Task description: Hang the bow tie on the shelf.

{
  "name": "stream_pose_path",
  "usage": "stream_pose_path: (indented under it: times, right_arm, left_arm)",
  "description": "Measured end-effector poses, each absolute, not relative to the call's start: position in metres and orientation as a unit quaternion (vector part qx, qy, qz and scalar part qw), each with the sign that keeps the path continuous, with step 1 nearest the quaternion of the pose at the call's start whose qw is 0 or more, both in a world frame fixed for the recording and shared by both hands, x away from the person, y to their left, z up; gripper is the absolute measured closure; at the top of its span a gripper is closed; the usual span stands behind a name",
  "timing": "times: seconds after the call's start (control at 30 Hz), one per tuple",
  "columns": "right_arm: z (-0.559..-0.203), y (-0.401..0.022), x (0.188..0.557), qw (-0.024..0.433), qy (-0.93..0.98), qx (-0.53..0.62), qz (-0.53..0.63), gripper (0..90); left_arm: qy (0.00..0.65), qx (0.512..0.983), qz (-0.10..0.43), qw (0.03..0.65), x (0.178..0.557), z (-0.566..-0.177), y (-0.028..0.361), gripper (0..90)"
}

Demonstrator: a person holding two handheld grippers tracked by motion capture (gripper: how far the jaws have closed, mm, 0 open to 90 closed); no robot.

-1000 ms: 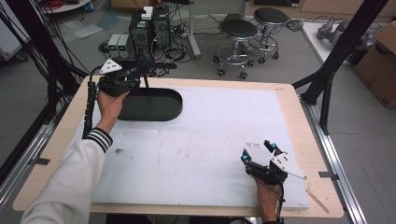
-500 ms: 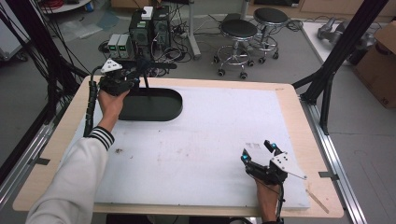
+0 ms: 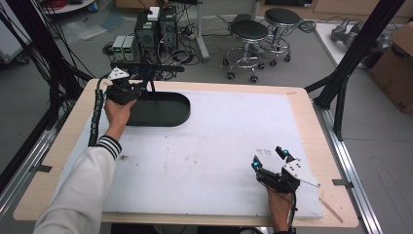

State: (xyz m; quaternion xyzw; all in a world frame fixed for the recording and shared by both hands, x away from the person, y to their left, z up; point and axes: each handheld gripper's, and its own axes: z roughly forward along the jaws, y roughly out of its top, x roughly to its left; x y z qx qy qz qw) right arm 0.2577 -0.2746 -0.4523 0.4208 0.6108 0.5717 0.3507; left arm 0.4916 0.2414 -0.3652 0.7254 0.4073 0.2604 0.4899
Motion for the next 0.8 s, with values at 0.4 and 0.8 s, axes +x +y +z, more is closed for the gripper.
stream_pose_path:
  times: [0.4, 0.8]
  right_arm:
    - [-0.453, -0.277, 0.257, 0.347, 0.606, 0.420, 0.579, 10.4]
    - [-0.453, -0.278, 0.256, 0.345, 0.608, 0.410, 0.586, 10.4]
  left_arm:
    - [0.414, 0.730, 0.249, 0.483, 0.489, -0.367, 0.240, 47.2]
    - [0.383, 0.725, 0.244, 0.519, 0.468, -0.356, 0.245, 24.1]
